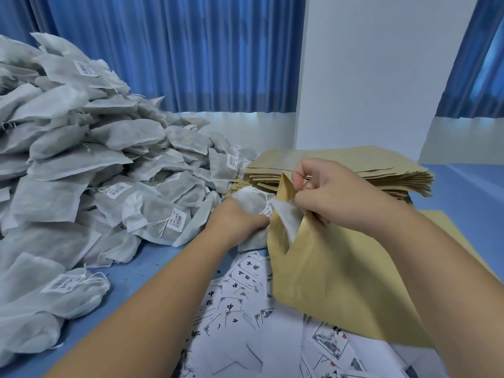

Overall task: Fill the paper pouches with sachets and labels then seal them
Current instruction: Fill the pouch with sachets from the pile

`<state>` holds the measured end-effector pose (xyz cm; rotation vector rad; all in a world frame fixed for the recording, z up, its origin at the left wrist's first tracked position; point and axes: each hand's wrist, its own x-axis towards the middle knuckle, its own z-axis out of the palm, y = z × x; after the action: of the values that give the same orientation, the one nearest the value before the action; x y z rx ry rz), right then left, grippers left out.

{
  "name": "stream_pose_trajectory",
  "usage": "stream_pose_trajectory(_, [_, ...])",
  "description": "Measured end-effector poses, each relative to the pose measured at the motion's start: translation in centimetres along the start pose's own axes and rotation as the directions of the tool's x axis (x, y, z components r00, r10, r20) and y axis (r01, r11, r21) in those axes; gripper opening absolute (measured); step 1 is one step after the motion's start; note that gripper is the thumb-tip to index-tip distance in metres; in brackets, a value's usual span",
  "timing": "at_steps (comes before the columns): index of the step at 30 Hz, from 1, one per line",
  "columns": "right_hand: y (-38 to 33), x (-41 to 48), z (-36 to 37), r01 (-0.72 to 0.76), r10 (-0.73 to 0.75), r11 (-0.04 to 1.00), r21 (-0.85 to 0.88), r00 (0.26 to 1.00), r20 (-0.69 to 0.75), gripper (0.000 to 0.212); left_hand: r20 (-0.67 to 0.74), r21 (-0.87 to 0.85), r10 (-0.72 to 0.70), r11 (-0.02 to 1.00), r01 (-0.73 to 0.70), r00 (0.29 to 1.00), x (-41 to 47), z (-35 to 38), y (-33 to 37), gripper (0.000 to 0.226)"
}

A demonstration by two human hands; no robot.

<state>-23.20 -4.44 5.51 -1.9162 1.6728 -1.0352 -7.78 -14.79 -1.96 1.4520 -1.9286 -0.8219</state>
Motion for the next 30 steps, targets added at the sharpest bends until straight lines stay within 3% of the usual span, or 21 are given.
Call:
stream_pose_trajectory(3, [0.0,0.0,-0.1,-0.006,0.006,1.000,0.020,1.000,-0.005,0.018,-0.110,-0.163,0.014,0.986,-0.032,0.994,-1.4,-0.4,0.1,0.032])
stream_pose_trajectory(7, [0.0,-0.1,-0.3,-0.015,0.015,1.000,0.010,1.000,0.006,0.018,-0.234,-0.378,0.106,0.906,-0.190,0.967,-3.1,-3.4,1.0,0.040])
stream_pose_trajectory(10, [0.1,-0.1,-0.3,-0.030,0.030,1.000,-0.004,0.999,0.016,0.017,-0.146,-0.537,0.302,0.776,-0.332,0.942,-4.5,-6.1,1.4,0.059])
stream_pose_trajectory(13, [0.1,0.0,-0.2,-0.033,0.033,0.999,-0.003,0.999,0.008,0.015,0.017,-0.672,0.462,0.662,-0.332,0.887,-5.6,-7.7,1.5,0.070])
stream_pose_trajectory(16, [0.1,-0.2,-0.4,-0.028,0.028,0.999,0.021,1.000,0.005,0.012,0.179,-0.556,0.509,0.759,-0.340,0.842,-6.3,-7.9,1.7,0.061])
stream_pose_trajectory(21, [-0.2,-0.2,-0.9,-0.051,0.051,0.998,0.036,0.999,0.001,0.015,0.374,-0.368,0.449,0.875,-0.314,0.812,-6.7,-8.2,2.2,0.052])
stream_pose_trajectory(27, [-0.4,-0.3,-0.7,-0.047,0.046,0.997,0.062,0.999,0.029,0.021,0.405,-0.095,0.357,0.932,-0.350,0.842,-7.4,-8.0,3.3,0.037])
stream_pose_trajectory(30, [-0.6,-0.3,-0.3,-0.047,0.044,0.998,0.048,0.998,0.054,0.021,0.355,0.210,0.371,0.863,-0.460,0.858,-7.7,-7.5,4.3,0.034])
